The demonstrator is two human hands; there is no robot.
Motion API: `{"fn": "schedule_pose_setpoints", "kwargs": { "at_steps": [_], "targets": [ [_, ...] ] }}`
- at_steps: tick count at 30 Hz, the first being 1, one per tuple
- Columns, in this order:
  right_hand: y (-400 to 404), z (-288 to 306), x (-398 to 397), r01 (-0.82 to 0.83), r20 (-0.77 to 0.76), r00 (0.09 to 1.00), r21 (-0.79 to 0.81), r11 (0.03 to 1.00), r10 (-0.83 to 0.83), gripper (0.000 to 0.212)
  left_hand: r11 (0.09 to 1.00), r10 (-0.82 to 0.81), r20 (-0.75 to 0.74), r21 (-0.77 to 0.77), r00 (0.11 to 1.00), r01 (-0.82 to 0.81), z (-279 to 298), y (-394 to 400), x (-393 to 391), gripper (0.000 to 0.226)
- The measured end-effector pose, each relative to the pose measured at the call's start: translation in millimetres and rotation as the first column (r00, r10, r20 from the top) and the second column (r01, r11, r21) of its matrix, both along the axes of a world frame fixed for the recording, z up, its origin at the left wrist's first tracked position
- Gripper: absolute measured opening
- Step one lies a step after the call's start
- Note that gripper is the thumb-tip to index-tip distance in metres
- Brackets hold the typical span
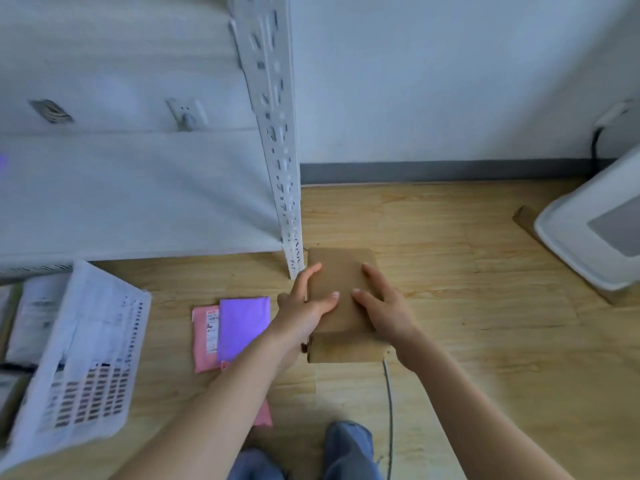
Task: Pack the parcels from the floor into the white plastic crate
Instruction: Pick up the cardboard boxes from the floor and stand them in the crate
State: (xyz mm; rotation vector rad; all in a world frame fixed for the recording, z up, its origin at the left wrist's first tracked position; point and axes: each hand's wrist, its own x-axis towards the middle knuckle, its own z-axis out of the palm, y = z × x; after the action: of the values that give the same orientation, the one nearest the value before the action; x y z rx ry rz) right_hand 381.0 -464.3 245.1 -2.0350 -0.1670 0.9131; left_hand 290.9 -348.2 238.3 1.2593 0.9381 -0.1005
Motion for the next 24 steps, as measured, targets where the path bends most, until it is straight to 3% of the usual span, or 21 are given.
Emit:
{"fn": "schedule_pose_setpoints", "kwargs": {
  "at_steps": [3,8,12,24],
  "targets": [
    [-2.1,74.4,-20.6,-0.042,0.046,0.998,-0.024,0.999,0.043,0.047,0.999,0.012,0.004,-0.049,1.000,-0.011,71.5,-1.1,-26.0,0.051],
    [15.0,171.4,-83.7,-0.079,0.156,0.983,-0.109,0.991,0.096,0.044,0.991,-0.070,-0.026,0.112,0.997,0.073,174.8,18.4,-73.3,0.062],
    [34.2,240.9,-144.3,-0.041,0.197,0.980,-0.016,0.999,0.043,0.042,0.971,-0.159,-0.020,0.180,0.987,0.160,247.3,45.0,-129.6,0.062],
    [66.3,404.6,-272.9,-0.089,0.327,0.945,0.183,0.979,0.024,0.038,0.962,-0.176,0.159,0.235,0.971,0.136,408.4,77.0,-273.0,0.043]
  ]
}}
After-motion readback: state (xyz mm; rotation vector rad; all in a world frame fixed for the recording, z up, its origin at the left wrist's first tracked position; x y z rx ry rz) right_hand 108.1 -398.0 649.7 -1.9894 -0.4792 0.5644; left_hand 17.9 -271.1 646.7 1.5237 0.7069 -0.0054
